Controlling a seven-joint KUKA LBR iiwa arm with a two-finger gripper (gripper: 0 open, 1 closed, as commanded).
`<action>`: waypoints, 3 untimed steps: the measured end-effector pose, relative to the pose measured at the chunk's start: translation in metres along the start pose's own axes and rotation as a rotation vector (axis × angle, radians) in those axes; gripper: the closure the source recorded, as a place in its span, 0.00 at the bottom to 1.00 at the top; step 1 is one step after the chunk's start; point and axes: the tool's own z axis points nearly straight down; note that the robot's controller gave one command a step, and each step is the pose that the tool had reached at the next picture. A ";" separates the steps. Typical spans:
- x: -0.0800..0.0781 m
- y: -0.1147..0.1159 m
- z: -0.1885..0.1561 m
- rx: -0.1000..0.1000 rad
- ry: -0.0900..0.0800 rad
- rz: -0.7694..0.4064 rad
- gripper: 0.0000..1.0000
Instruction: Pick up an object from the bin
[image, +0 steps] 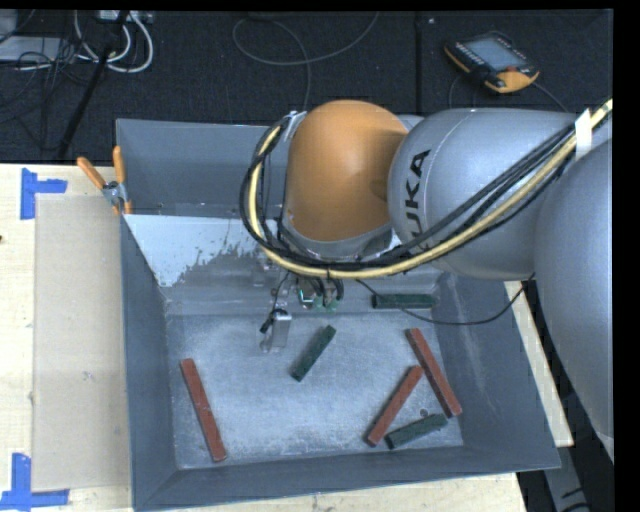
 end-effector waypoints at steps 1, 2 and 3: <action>-0.007 -0.008 0.053 -0.001 -0.006 -0.018 0.00; -0.009 -0.021 0.086 0.001 0.005 -0.141 0.00; -0.007 -0.060 0.088 -0.001 -0.001 -0.170 0.00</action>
Offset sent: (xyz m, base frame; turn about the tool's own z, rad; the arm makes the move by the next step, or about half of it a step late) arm 0.0134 -0.0267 -0.0758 -0.1598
